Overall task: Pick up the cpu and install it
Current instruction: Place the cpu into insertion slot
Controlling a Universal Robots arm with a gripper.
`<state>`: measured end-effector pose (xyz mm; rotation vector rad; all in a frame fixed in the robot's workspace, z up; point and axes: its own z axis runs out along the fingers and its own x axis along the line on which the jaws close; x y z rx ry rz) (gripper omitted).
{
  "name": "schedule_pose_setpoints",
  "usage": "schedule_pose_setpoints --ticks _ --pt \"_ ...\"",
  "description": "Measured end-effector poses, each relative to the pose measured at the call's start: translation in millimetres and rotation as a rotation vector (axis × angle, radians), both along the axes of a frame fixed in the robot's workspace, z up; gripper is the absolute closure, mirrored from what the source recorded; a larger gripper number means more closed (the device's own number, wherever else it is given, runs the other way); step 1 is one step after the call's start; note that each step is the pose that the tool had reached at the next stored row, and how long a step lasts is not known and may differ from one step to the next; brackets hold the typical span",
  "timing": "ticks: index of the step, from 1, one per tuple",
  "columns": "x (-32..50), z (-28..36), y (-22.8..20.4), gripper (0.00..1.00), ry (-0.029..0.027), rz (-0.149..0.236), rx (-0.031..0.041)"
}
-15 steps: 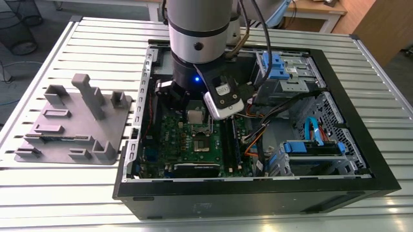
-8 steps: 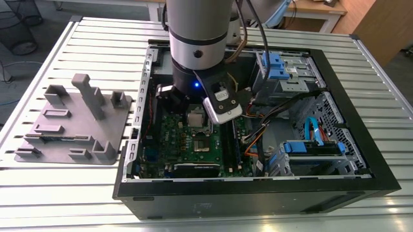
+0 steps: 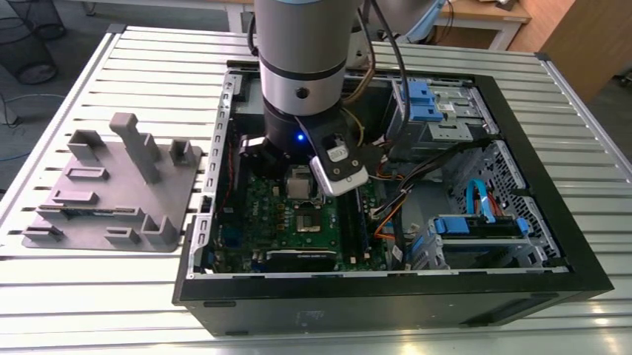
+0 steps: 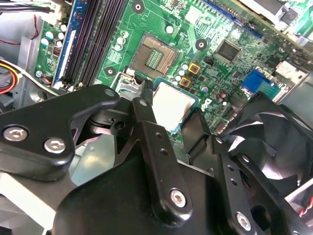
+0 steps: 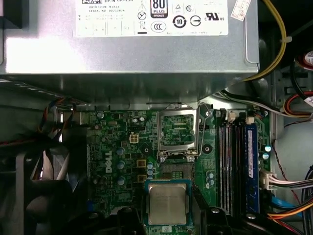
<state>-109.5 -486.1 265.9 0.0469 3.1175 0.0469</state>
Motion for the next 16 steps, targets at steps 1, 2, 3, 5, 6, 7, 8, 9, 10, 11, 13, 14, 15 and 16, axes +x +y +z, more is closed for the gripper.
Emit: schedule_pose_setpoints --ticks 1,2,3,5,6,7,8,9,10,11,13,14,15,16 --pt "0.0 -1.2 0.0 0.53 -0.0002 0.0 0.0002" --pt "0.0 -2.0 0.0 0.53 -0.0001 0.0 0.0002" --pt "0.0 -2.0 0.0 0.53 -0.0001 0.0 0.0002" --pt "0.0 -2.3 0.0 0.53 -0.0003 0.0 0.0006" --pt "0.1 -2.6 0.1 0.53 -0.0003 0.0 0.0006" --pt "0.5 -2.8 0.1 0.53 -0.0002 0.0 0.0006" --pt "0.9 -3.0 0.0 0.53 -0.0001 0.0 0.0006" --pt "1.4 -3.2 0.1 0.53 -0.0001 0.0 0.0007" --pt "2.1 -3.5 0.0 0.53 -0.0001 0.0 0.0007" --pt "3.0 -3.9 0.0 0.53 -0.0001 0.0 0.0007" --pt "4.1 -5.2 0.0 0.53 -0.0002 0.0 0.0009" --pt "4.3 -6.0 0.0 0.53 -0.0002 0.0 0.0007" --pt "4.7 -6.9 0.0 0.53 -0.0001 0.0 0.0006" --pt "5.0 -8.0 -0.1 0.53 -0.0002 0.0 0.0008"
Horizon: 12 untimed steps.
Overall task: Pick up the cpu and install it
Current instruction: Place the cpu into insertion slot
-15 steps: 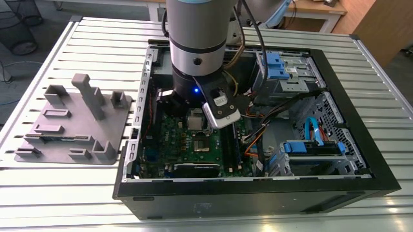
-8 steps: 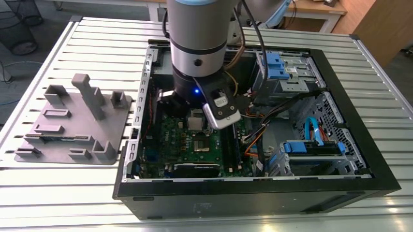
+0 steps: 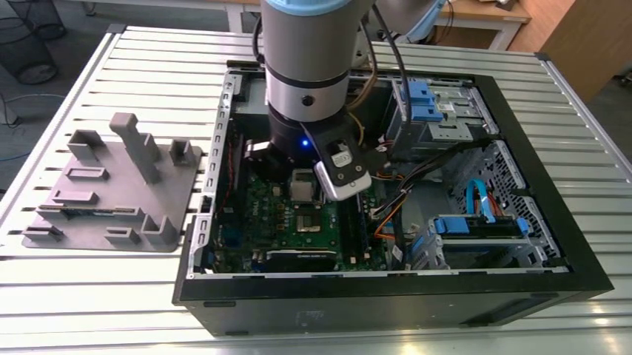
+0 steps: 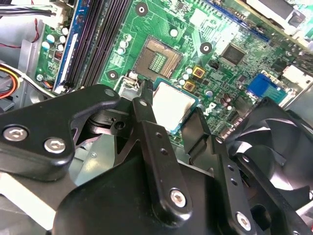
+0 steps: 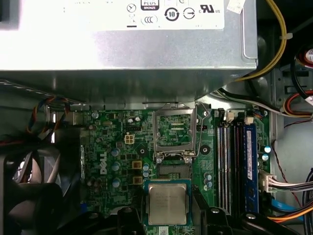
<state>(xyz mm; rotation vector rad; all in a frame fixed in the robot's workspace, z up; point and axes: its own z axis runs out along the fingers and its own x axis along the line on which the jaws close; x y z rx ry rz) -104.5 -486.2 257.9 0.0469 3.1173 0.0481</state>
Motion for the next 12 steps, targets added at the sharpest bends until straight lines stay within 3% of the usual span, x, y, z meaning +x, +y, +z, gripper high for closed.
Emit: schedule_pose_setpoints --ticks 12 --pt "1.7 -11.0 0.0 0.53 0.0 0.0 -0.0002"
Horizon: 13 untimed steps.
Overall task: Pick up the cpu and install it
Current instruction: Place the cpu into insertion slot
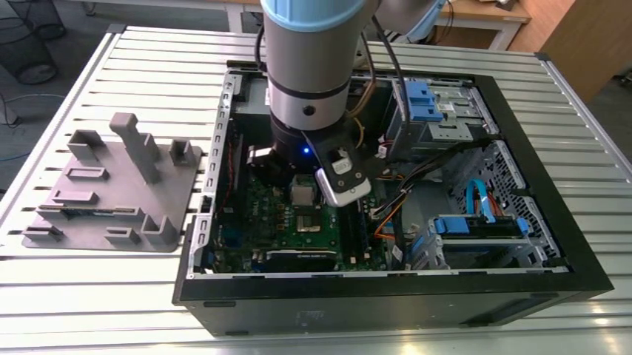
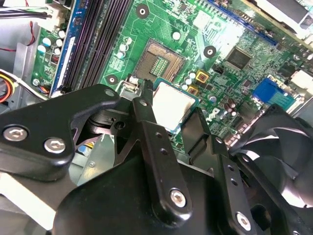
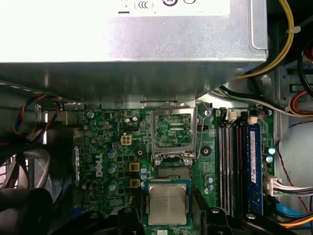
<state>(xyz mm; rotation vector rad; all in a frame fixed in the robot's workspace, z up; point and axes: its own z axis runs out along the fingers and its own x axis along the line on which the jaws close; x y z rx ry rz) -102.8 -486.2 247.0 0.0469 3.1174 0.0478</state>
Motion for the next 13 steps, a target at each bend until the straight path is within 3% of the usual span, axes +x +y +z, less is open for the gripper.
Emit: schedule_pose_setpoints --ticks 13 --pt "0.0 -3.9 0.0 0.53 0.0 0.0 0.0"
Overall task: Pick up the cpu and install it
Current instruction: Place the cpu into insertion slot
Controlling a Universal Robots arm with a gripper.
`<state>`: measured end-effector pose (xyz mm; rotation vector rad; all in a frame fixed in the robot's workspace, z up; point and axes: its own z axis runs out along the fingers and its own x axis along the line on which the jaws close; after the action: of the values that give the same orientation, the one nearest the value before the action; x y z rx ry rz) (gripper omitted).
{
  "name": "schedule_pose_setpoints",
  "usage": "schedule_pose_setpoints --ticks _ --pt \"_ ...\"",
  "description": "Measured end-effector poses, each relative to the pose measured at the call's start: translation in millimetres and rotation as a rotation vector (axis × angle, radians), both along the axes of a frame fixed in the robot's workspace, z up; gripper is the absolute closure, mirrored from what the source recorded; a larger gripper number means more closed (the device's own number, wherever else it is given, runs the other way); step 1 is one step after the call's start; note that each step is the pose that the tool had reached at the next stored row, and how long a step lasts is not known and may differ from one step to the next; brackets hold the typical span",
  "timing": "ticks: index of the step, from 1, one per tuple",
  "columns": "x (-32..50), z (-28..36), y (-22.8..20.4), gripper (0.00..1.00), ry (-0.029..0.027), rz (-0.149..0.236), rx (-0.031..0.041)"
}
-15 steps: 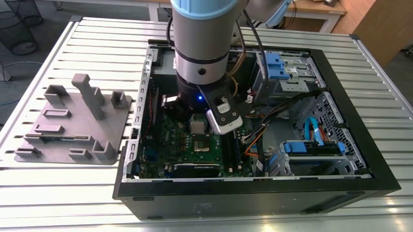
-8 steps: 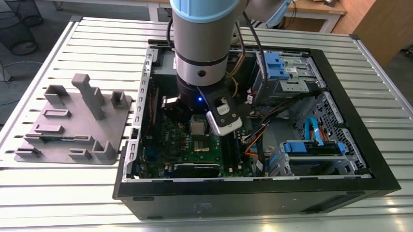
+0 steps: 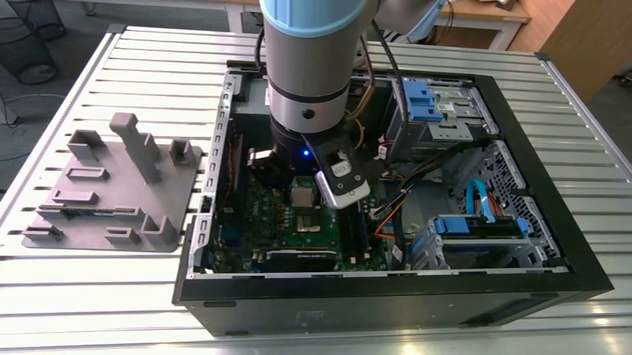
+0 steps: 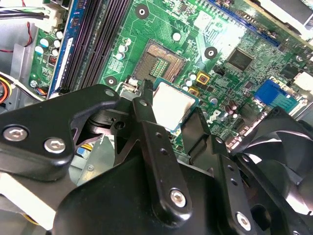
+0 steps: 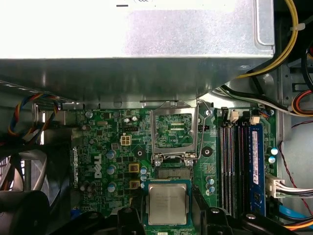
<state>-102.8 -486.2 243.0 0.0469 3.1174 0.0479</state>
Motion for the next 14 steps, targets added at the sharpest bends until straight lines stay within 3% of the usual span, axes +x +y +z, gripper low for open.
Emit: schedule_pose_setpoints --ticks 8,14 --pt "0.0 -0.8 0.1 0.53 -0.0002 0.0 0.0004" --pt "0.4 -6.4 0.0 0.53 0.0 0.0 0.0001"
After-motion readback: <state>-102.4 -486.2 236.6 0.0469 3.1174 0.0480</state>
